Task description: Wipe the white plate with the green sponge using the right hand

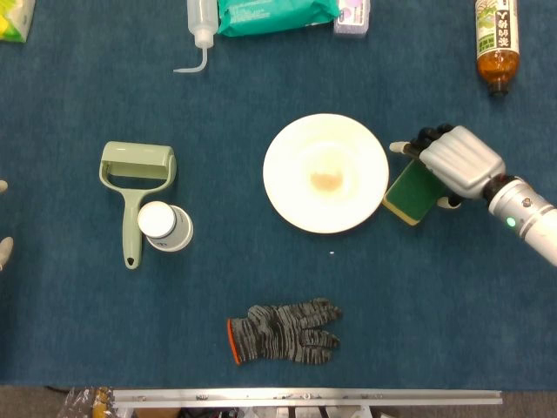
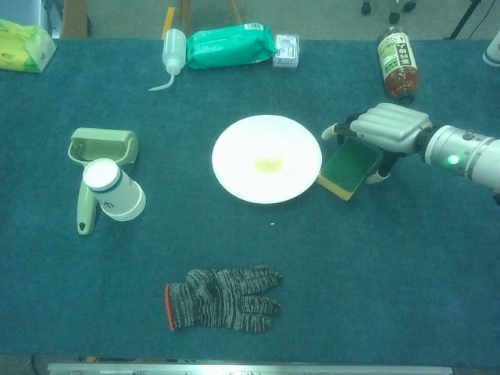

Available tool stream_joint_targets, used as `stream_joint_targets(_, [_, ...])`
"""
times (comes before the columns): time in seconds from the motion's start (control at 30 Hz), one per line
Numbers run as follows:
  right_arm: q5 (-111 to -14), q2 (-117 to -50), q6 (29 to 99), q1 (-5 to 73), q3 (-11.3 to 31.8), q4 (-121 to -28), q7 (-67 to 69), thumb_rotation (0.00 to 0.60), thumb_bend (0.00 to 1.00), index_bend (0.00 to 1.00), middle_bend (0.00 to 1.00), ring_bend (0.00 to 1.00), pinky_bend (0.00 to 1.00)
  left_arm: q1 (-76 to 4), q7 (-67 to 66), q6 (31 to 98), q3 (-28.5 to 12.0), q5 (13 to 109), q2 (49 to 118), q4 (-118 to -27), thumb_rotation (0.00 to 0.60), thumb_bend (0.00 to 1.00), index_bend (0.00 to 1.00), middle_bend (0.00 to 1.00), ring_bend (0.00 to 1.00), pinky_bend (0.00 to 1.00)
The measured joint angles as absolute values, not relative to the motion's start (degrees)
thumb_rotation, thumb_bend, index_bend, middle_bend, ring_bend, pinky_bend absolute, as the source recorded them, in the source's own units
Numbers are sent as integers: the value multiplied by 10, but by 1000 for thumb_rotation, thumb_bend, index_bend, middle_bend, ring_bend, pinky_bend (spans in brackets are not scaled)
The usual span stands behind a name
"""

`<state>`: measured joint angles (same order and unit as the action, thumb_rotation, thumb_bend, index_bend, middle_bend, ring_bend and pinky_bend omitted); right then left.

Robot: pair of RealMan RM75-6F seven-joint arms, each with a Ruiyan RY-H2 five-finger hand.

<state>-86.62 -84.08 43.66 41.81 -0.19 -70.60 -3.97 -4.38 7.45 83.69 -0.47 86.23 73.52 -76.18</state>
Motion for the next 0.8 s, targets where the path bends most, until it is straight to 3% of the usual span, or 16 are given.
stream_joint_targets(0.33, [-868,-842,459,413,-4,-705,-45,600,0,224,519,386,308,-43,81,836,-5,862,737,-755,600,269,235,190,177,340])
stream_joint_targets(0.53, [-873,-827,474,407,-7,-727,-39,600,0,231,529,395,309,-42,80,838,-5,862,736,-757,600,269,235,190,176,340])
stream_joint_targets(0.8, [-882,-759,526,390,-4,-826,-49,600,0,242,529,395,309,-43,77,839,-7,862,734,-761,600,268,235,190,176,339])
